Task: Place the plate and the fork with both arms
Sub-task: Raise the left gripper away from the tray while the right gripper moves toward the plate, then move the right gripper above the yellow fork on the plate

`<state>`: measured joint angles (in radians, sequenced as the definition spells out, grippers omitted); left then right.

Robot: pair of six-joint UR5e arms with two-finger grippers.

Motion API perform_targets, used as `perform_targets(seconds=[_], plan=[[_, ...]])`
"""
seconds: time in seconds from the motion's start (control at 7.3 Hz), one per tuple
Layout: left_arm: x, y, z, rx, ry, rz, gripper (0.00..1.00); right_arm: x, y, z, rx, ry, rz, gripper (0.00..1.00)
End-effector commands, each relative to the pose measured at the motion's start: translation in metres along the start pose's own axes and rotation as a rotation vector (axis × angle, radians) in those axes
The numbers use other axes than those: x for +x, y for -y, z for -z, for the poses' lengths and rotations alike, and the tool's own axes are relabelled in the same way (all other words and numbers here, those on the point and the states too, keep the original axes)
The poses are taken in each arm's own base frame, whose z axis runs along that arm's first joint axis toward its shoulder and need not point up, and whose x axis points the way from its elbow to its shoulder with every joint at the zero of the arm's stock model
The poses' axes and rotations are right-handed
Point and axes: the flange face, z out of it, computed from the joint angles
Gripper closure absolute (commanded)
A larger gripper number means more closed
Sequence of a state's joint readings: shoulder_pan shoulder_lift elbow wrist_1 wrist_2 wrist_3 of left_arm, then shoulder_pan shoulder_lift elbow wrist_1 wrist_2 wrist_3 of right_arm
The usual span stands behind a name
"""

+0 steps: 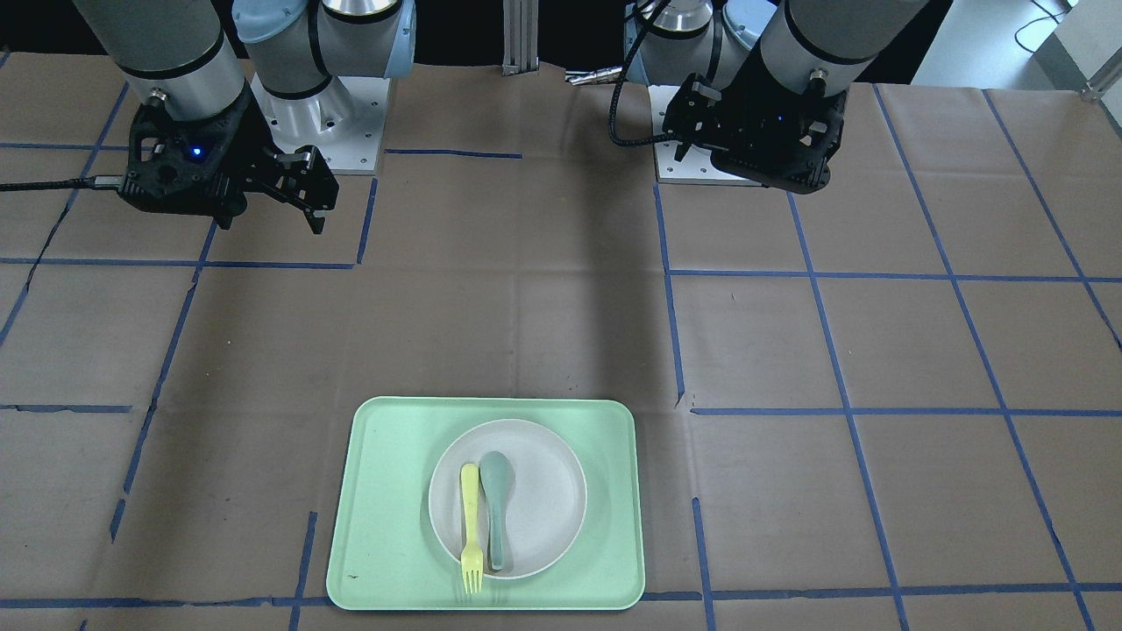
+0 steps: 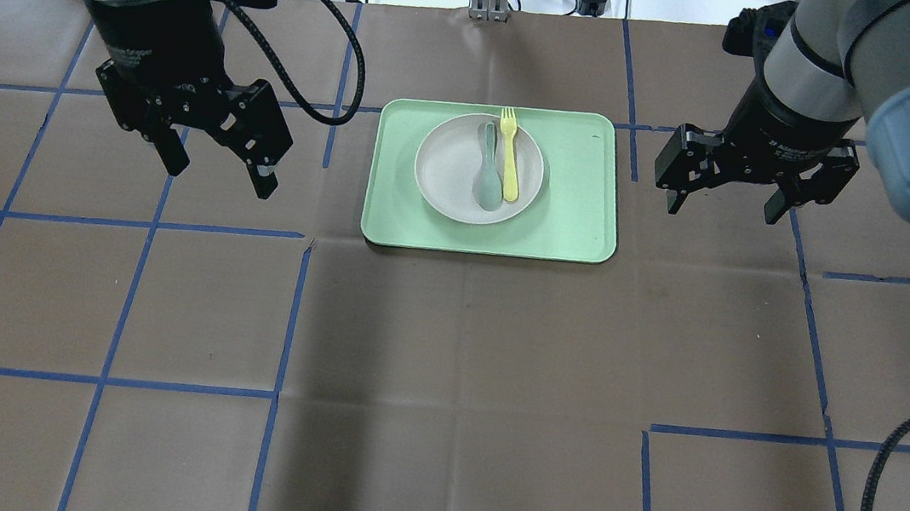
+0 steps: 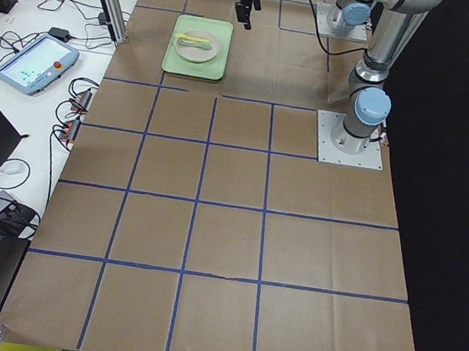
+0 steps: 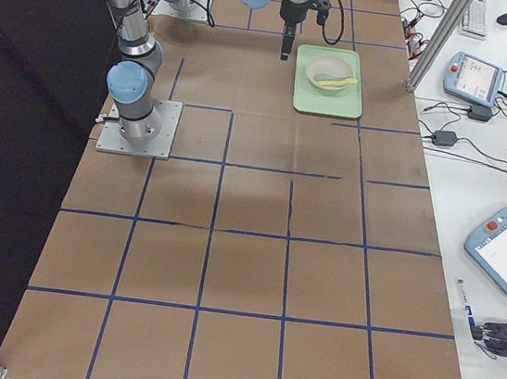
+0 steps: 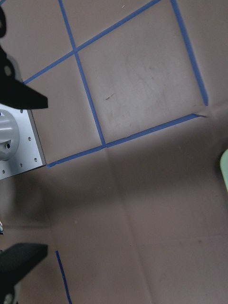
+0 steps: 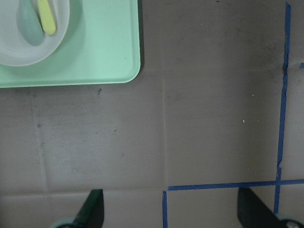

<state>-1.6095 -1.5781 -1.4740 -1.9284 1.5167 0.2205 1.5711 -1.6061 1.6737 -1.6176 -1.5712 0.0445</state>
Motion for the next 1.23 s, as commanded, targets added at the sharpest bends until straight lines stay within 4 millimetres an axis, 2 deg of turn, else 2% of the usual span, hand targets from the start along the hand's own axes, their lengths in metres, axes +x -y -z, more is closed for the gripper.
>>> perform_targets(seconds=[0.0,0.27,0.41,0.68,1.1], plan=[[0.005,-0.031,-0.03,0.036,0.007,0.091,0.01,-0.002,0.008,-0.002,0.022,0.009,-0.002,0.0],[0.007,-0.045,-0.033,0.047,0.022,0.105,0.01,-0.015,0.033,-0.016,0.035,0.014,0.012,0.0],[0.002,-0.047,-0.033,0.042,0.075,0.117,0.01,-0.034,0.046,-0.016,0.043,0.014,0.044,0.0],[0.001,-0.045,-0.029,0.108,0.088,0.158,0.01,-0.069,0.088,-0.029,0.047,0.014,0.049,0.0],[0.0,-0.046,-0.027,0.154,0.091,0.194,0.01,-0.142,0.144,-0.071,0.066,0.01,0.081,0.0]])
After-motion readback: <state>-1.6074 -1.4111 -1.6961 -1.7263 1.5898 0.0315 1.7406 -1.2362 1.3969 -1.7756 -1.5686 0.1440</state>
